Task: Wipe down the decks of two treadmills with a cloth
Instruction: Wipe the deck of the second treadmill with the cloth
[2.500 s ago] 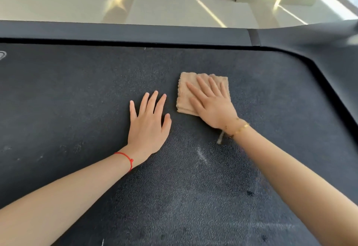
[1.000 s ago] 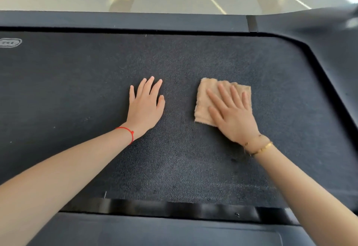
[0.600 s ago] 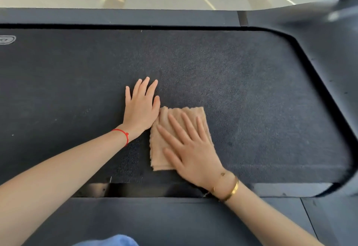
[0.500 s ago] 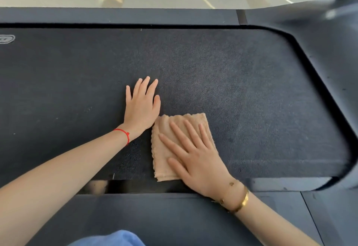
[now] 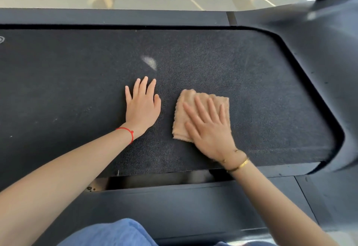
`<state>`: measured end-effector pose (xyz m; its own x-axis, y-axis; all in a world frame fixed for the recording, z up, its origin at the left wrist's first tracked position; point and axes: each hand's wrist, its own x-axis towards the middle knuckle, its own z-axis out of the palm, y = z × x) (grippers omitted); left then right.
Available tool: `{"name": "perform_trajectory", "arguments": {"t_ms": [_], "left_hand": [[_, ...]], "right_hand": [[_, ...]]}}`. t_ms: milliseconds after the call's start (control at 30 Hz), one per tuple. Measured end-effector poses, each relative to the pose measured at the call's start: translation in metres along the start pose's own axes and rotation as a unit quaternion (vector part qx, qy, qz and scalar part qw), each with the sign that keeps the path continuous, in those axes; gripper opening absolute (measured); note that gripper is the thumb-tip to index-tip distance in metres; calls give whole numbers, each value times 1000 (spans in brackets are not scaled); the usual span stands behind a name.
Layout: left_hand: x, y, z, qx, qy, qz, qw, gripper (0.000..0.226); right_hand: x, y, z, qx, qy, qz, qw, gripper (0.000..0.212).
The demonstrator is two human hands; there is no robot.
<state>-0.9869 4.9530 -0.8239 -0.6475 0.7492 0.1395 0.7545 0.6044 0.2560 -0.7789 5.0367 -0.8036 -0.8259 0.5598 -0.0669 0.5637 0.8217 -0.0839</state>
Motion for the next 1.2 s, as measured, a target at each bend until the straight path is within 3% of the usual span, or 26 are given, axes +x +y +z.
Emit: {"name": "perform_trajectory", "arguments": {"t_ms": [100,200,433,567,800,900,1033,1200], "left_hand": [[1,1,0,-2,-4,-1,1000,54],[4,3,1,-7,-11,-8,1000,54],[9,9,6,-7,-10,22,1000,53],[11,16,8,-15,-9,18,1000,53],[16,48,13,-33,-29,42,998,53],[23,61,16,-34,-34,70,996,53],[36,81,20,-43,-45,105,992,53],[43,101,21,-48,-47,132,989,53]], "right_hand": [[-26,-12,5,15,-4,-72,997,55],[-47,12,5,28,1,-56,998,55],[-26,102,-7,47,12,137,989,55],[25,106,-8,42,13,206,978,55],[-2,52,-5,29,9,50,998,56],[-43,53,-3,42,1,31,999,57],[-74,99,-2,68,18,146,987,53],[-46,168,-9,63,28,339,938,54]]}}
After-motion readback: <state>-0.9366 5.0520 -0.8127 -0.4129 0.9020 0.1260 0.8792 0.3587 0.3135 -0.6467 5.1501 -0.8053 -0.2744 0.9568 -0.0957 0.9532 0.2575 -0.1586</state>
